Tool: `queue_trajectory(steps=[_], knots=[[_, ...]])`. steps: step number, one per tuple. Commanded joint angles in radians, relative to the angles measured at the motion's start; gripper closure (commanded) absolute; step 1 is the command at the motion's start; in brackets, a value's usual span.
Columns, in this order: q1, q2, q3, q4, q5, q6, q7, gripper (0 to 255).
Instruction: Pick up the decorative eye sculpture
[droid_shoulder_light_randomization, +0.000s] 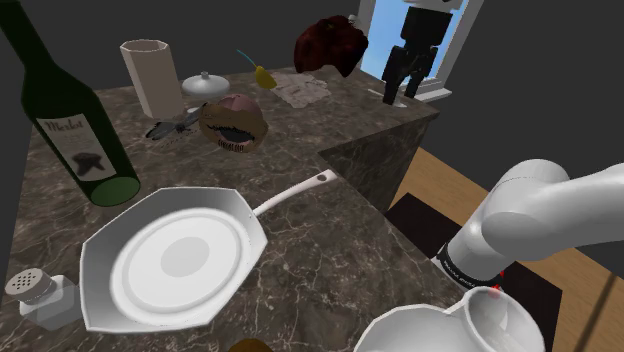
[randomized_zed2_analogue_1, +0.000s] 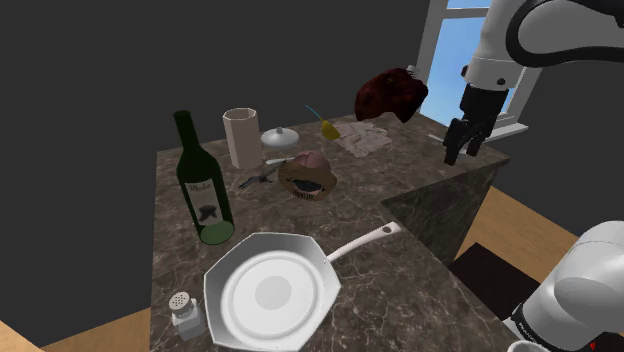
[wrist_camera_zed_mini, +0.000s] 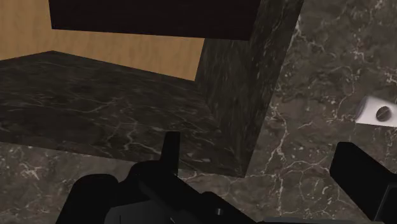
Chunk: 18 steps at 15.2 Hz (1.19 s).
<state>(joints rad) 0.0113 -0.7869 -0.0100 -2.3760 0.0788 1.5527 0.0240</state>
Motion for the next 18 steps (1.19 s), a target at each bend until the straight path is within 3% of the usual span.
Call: queue_trajectory(steps=[1, 10, 18], knots=[[0.0, 0.0, 0.0, 0.0, 0.0, 0.0, 0.0, 0], [0.108, 0.231, 0.029, 0.037, 0.019, 0.304, -0.186, 0], [0.194, 0.444, 0.068, 0.132, 0.037, 0.52, -0.344, 0]])
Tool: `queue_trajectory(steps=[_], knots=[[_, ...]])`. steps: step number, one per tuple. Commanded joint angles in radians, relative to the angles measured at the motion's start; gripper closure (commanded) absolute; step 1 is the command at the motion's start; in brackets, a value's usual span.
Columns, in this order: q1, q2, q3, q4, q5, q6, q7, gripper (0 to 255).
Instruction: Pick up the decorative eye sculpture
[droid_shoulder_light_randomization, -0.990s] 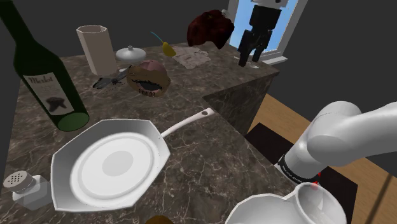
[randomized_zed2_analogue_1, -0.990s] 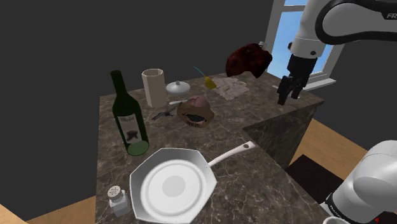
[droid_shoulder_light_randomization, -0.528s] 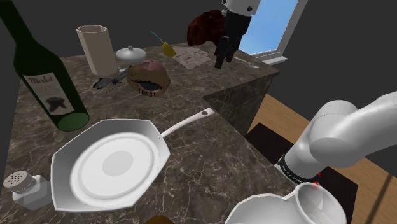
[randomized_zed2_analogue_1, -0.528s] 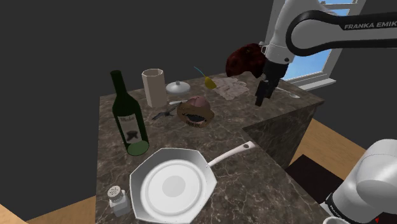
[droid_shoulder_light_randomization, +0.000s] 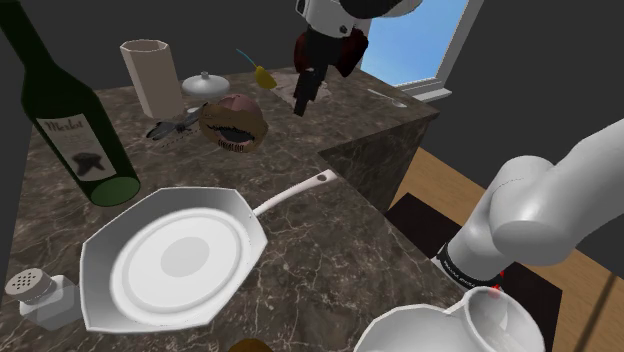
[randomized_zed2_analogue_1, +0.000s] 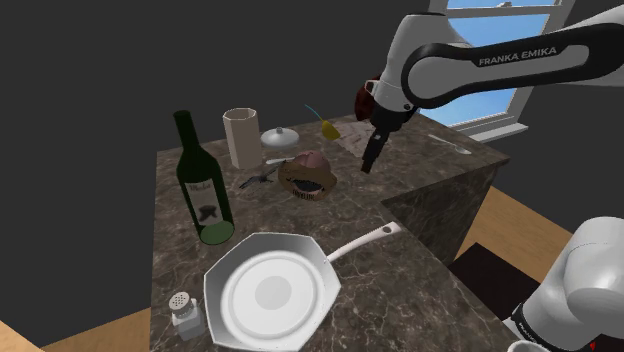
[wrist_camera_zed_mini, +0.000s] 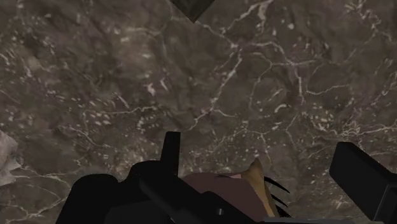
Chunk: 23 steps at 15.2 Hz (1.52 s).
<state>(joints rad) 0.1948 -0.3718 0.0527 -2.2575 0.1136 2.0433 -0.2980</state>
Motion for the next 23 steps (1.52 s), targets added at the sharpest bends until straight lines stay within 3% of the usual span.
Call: queue_trajectory(steps=[1, 7, 16, 17, 23], knots=[[0.021, 0.055, 0.011, 0.028, 0.003, 0.053, -0.041, 0], [0.072, 0.189, 0.046, 0.116, 0.006, 0.164, -0.139, 0], [0.074, 0.217, 0.048, 0.042, 0.012, 0.266, -0.149, 0], [0.074, 0.217, 0.049, 0.043, 0.012, 0.264, -0.148, 255], [0.074, 0.217, 0.048, 0.043, 0.012, 0.265, -0.148, 255]])
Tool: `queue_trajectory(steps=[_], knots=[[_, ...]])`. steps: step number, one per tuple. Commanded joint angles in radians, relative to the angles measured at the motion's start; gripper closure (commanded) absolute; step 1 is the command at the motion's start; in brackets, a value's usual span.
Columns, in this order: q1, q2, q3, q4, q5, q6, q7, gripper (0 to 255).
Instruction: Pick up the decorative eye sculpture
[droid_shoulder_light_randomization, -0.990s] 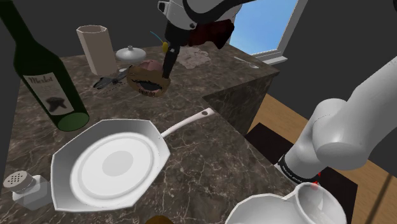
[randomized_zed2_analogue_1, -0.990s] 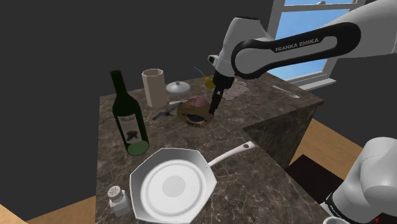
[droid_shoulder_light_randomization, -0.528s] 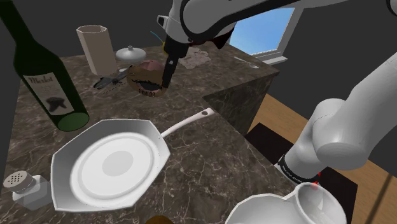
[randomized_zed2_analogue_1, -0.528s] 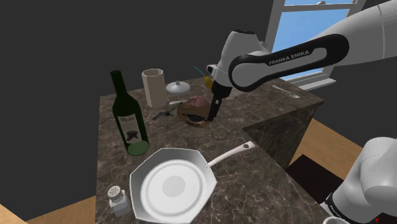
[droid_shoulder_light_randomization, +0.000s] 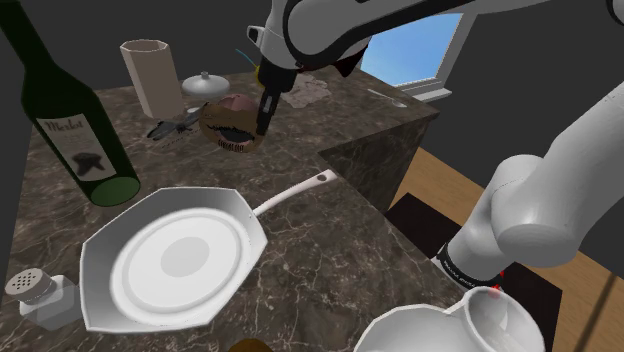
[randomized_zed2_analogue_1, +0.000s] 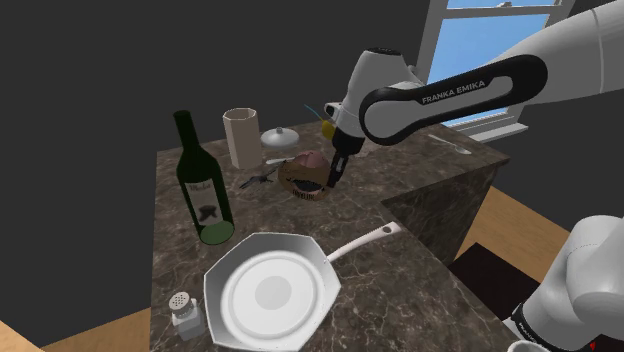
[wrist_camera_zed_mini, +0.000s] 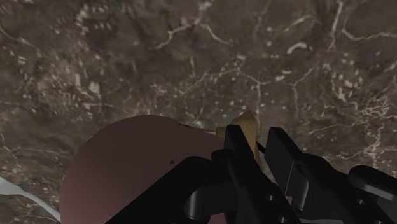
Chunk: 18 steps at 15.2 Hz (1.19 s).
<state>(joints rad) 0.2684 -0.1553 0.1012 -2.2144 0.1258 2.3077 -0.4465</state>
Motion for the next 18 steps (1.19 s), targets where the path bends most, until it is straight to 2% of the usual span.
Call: queue_trajectory(steps=[1, 3, 18], knots=[[0.0, 0.001, 0.0, 0.0, 0.0, 0.0, 0.0, 255], [0.0, 0.001, 0.0, -0.001, 0.0, 0.001, 0.0, 255], [-0.004, -0.043, -0.005, 0.157, -0.011, -0.2, 0.018, 255]])
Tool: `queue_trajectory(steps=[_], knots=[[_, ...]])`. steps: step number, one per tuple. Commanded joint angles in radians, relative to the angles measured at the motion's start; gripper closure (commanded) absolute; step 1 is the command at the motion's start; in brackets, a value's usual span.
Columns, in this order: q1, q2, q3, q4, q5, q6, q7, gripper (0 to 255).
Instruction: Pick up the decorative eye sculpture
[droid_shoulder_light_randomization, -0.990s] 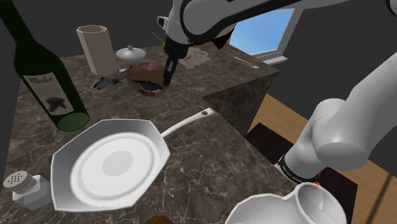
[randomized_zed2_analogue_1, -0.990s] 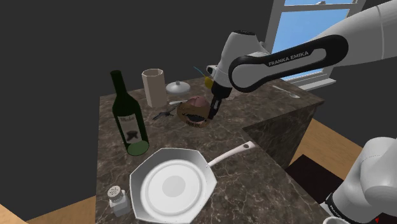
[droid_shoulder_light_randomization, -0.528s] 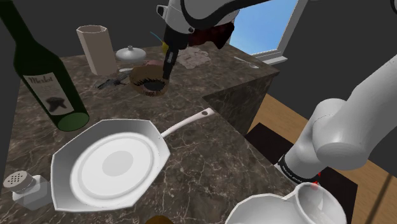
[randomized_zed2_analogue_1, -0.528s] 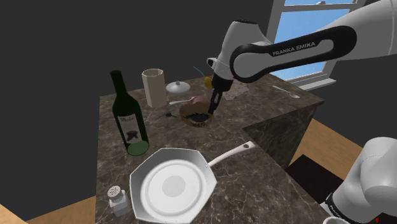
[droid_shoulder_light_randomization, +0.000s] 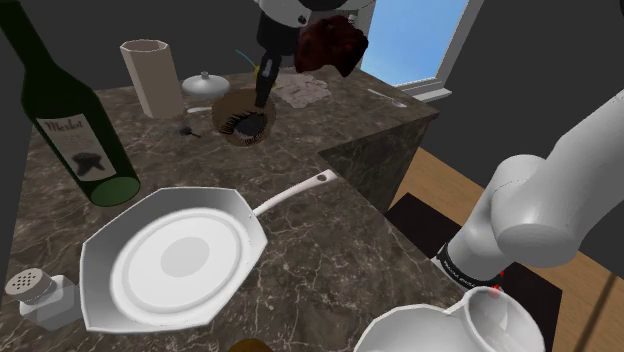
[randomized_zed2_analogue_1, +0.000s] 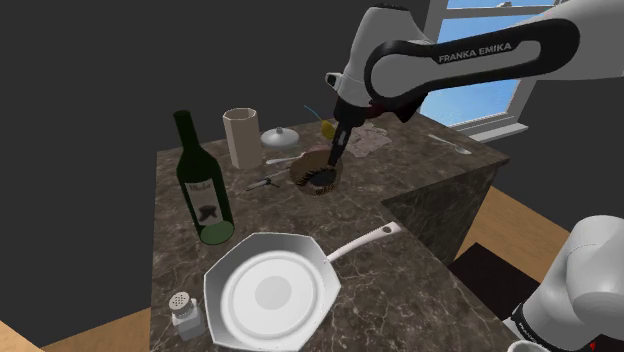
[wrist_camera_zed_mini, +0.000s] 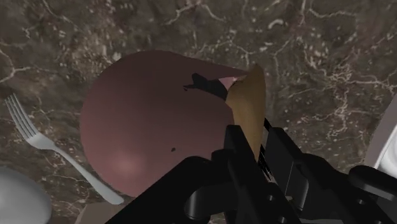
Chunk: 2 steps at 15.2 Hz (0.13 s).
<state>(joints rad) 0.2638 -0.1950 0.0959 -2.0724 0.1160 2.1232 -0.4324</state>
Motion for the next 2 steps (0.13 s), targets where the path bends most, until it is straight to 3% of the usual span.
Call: queue_trajectory(steps=[1, 2], knots=[[0.0, -0.004, 0.001, 0.017, -0.001, -0.018, 0.004, 255], [0.0, -0.003, 0.001, 0.017, -0.001, -0.018, 0.004, 255]])
